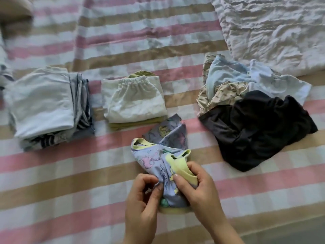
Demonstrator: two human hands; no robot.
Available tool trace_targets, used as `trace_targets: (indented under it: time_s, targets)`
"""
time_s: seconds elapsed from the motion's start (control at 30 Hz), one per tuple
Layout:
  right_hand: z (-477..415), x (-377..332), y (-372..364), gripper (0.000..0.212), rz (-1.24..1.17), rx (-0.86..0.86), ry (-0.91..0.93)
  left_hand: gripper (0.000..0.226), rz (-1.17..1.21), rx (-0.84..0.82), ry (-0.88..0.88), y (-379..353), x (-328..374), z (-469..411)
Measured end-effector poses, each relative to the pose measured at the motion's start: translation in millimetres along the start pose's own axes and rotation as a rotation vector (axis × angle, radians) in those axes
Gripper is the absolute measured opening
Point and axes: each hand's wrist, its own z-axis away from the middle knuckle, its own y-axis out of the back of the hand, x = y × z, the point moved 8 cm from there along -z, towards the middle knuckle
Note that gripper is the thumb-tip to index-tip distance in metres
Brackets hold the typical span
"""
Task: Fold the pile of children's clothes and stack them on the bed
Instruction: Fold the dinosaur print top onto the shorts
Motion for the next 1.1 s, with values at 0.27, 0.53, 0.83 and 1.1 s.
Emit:
trace_targets:
  time_s: [0.27, 0.53, 0.83, 1.1]
  targets:
    - [-3, 146, 2, 0.012, 0.321, 0.050, -0.323, 0.023, -0.464, -0.199, 0.255, 1, -126, 11]
    - [8, 203, 29, 0.027, 0.211, 0.189, -0.545, 0.015, -0.994, -0.890, 0.398, -19, -142, -11]
    - [18, 209, 38, 0.023, 0.100, 0.144, -0.509, 0.020, -0.977, -0.857, -0.006, -85, -102, -113]
    - [21, 224, 42, 0.023, 0.069, 0.160, -0.545, 0.031, -1.378, -1.046, -0.284, -111, -164, -119]
